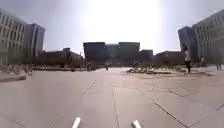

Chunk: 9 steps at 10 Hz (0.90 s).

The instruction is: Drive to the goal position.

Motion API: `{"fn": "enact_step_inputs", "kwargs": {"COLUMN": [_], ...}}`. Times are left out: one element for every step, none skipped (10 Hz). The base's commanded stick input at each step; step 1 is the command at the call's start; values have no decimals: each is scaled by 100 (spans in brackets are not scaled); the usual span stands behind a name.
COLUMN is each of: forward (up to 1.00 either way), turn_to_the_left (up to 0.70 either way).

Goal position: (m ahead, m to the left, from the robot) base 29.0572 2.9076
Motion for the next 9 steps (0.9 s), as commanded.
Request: {"fn": "enact_step_inputs", "kwargs": {"forward": [100, 100, 100, 100, 100, 100, 100, 100, 100], "turn_to_the_left": [0, 0, 0, 0, 0, 0, 0, 0, 0]}}
